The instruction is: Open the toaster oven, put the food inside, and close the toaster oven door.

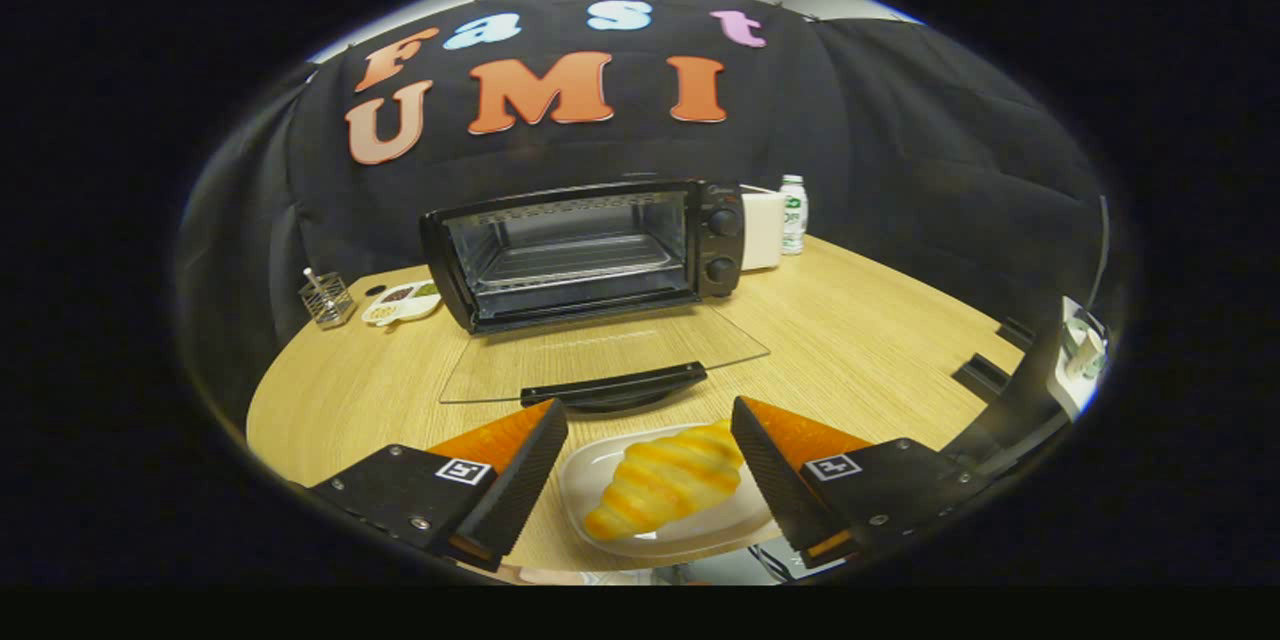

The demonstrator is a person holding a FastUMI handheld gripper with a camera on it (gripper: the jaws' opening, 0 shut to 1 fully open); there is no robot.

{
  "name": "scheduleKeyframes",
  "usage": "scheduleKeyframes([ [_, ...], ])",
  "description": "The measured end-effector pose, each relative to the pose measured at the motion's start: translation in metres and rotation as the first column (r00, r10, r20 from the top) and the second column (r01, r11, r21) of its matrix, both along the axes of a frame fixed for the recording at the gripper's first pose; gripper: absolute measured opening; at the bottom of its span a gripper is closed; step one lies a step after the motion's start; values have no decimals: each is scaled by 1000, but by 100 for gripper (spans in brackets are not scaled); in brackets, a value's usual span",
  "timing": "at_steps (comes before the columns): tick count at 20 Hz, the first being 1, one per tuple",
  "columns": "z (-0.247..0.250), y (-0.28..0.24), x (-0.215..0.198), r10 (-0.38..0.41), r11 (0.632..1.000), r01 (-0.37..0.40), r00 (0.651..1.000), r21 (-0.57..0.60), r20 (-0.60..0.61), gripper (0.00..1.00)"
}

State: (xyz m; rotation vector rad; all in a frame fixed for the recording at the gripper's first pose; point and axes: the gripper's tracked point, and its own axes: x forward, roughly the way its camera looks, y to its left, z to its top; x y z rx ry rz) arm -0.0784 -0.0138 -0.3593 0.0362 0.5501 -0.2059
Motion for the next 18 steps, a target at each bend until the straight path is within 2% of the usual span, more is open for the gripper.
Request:
scheduleKeyframes([
  [4, -25, 3, -30, -72, 997, 72, 997, -5, -14, 98],
  [7, -38, -3, -45, -107, 993, 106, 994, -51, -32, 98],
  [12, -67, 10, -53, -96, 995, 96, 991, 0, -93, 98],
  [15, -69, 11, -51, -98, 994, 101, 991, 35, -86, 96],
  [16, -69, 12, -52, -102, 994, 106, 991, 41, -90, 93],
  [17, -69, 12, -52, -103, 994, 107, 991, 37, -87, 81],
  [18, -67, 12, -53, -107, 993, 110, 991, 36, -80, 76],
])
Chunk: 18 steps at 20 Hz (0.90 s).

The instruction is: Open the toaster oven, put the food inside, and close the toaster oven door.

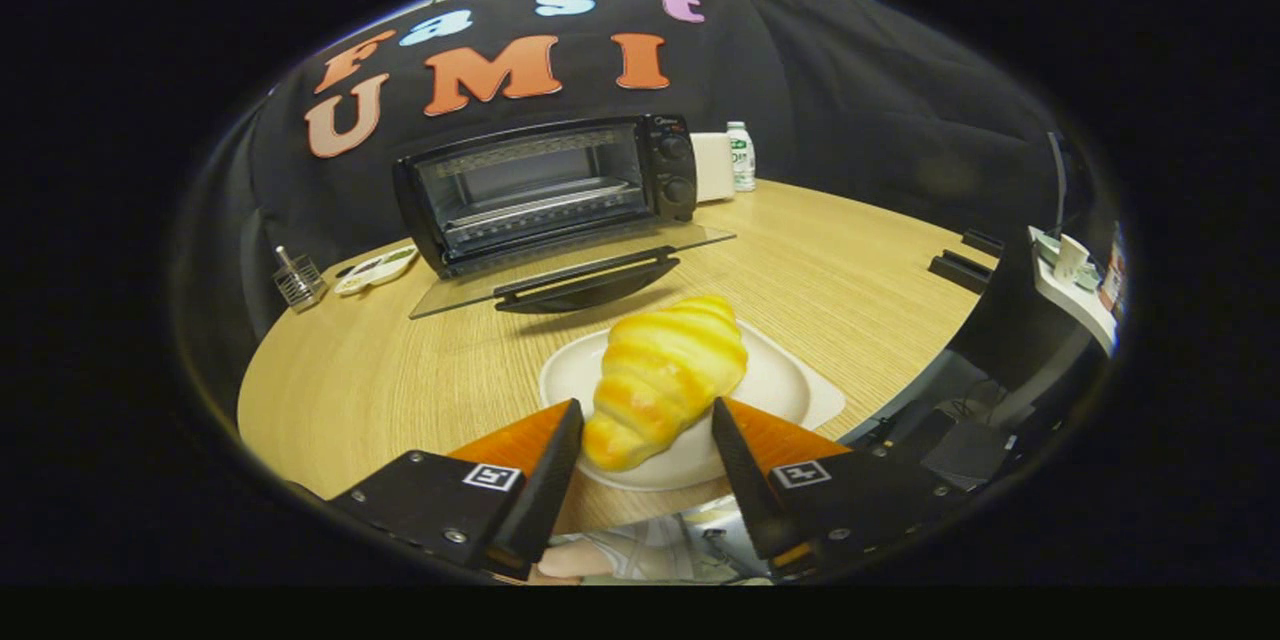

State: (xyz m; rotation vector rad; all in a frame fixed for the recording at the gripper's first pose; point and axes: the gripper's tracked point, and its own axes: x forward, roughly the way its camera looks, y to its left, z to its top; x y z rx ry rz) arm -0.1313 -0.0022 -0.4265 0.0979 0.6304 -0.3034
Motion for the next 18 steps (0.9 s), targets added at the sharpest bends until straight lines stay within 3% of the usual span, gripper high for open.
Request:
scheduleKeyframes([
  [5, 23, -1, 0, -2, 998, -3, 996, 55, 88, 41],
  [14, 79, 2, 10, 9, 987, -43, 976, 153, 216, 39],
  [15, 84, 4, 12, 16, 985, -54, 975, 167, 223, 32],
  [18, 101, 7, 26, 5, 973, -69, 960, 220, 280, 32],
])
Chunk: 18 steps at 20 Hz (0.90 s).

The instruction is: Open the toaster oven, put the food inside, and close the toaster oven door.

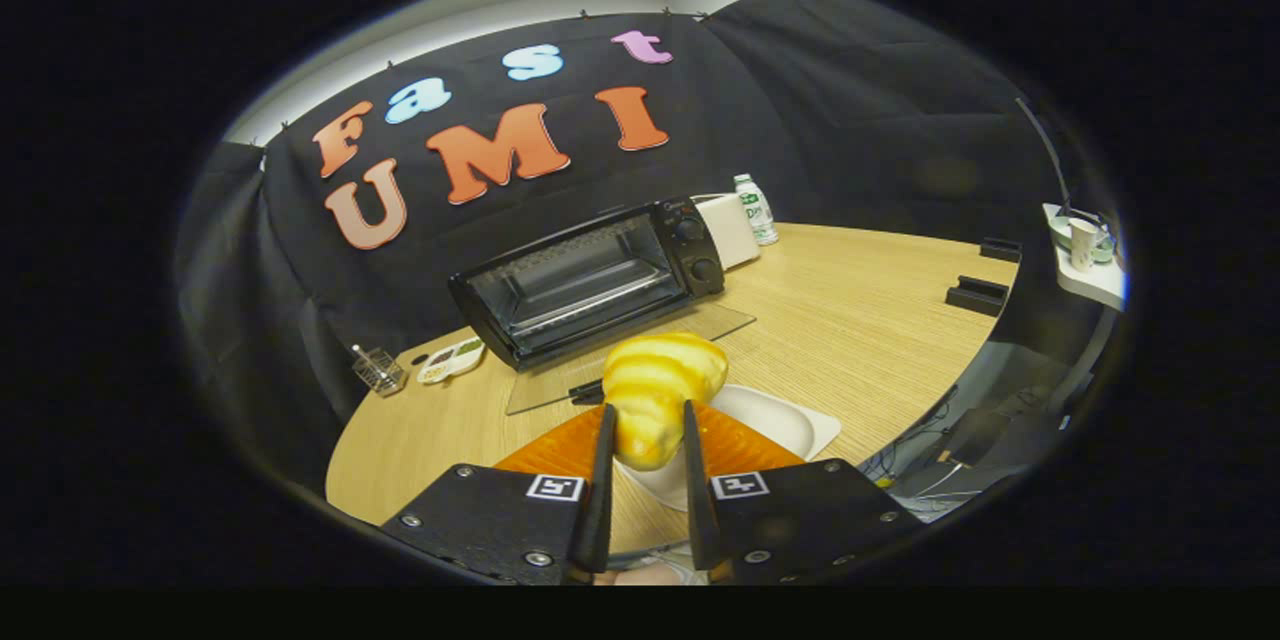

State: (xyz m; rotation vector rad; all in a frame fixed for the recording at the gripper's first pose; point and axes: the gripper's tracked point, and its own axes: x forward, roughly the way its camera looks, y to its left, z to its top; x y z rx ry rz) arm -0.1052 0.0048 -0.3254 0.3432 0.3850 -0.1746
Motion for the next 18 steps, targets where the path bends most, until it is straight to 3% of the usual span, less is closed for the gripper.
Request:
scheduleKeyframes([
  [8, 27, 16, 67, 11, 967, -43, 992, 253, 125, 32],
  [13, 34, 42, 121, 49, 876, -141, 977, 461, 206, 32],
  [18, 15, 55, 168, 26, 827, -125, 982, 547, 185, 32],
])
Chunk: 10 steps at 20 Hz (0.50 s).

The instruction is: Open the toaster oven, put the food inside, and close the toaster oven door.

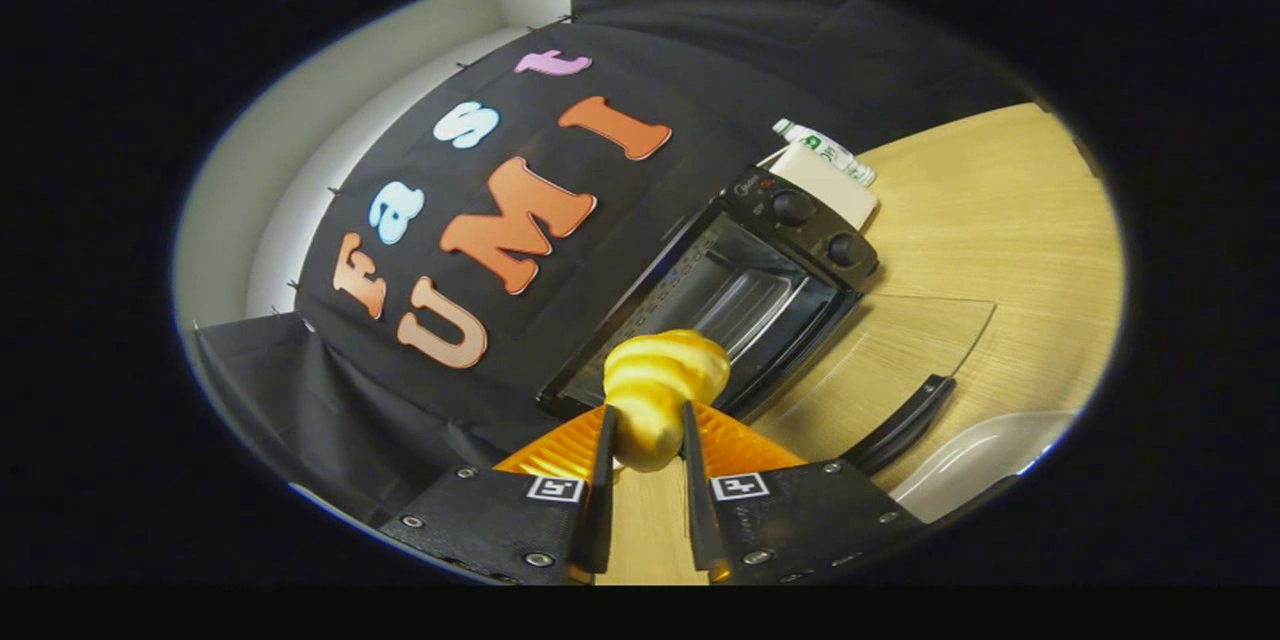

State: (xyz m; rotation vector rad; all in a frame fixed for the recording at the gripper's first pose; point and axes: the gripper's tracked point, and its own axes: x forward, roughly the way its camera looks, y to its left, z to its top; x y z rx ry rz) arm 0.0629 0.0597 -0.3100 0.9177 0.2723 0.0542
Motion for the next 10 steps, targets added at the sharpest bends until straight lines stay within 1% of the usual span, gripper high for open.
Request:
scheduleKeyframes([
  [5, -8, 14, 48, 5, 999, -5, 1000, 51, -9, 32],
  [7, -14, 17, 66, 7, 999, -5, 1000, 53, -27, 32],
  [10, -24, 19, 82, 3, 999, -1, 999, 47, -37, 32],
])
